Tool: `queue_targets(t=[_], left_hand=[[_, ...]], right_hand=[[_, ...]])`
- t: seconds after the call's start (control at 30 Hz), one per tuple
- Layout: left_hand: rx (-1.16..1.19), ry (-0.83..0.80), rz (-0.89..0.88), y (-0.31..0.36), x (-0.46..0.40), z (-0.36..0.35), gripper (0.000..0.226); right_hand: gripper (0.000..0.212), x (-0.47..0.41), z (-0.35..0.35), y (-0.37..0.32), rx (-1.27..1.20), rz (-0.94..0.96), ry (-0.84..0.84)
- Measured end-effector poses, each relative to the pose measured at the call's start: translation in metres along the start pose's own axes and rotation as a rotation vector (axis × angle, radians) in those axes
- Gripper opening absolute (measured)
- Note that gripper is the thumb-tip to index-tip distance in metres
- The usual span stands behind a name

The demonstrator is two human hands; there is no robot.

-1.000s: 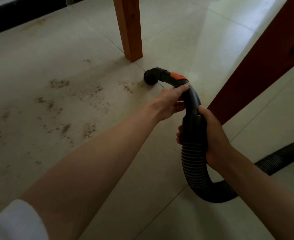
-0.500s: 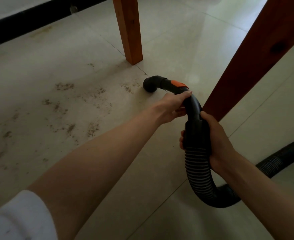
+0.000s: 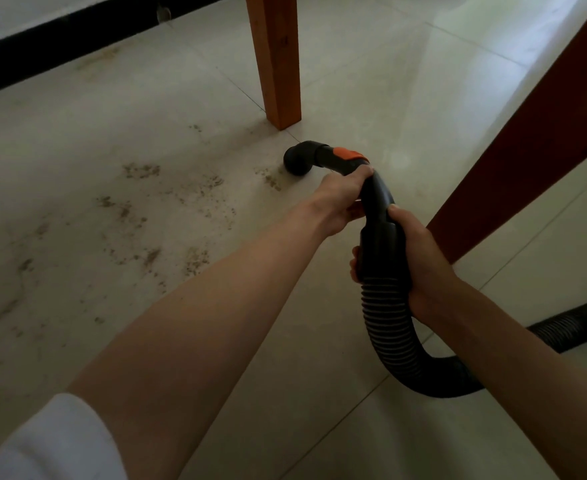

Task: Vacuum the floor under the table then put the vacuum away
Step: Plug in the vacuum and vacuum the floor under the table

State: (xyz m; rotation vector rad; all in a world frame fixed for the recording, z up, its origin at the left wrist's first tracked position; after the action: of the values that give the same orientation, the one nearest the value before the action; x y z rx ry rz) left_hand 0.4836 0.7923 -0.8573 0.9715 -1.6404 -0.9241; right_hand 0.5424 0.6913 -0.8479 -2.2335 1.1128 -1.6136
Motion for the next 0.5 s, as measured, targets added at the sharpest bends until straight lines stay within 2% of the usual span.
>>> queue_targets(t=[0.5], left_hand=[[0.086, 0.134, -0.045, 0.015, -0.042, 0.036, 0.038]], right_hand=[[0.040, -0.055, -0.028, -0.024, 0.101, 0.054, 0.009]])
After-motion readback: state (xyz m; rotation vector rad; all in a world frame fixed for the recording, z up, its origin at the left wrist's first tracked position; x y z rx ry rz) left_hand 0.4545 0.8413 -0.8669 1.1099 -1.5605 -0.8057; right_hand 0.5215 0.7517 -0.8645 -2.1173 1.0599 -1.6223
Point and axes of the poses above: each hand's wrist, its own x-axis away from the middle knuckle, its own z-axis out of the back of the hand, y = z × x, the point moved 7 cm from there along -x, towards the middle knuckle, and after that the axes turned 14 degrees about -z, right-handed, at the moved point
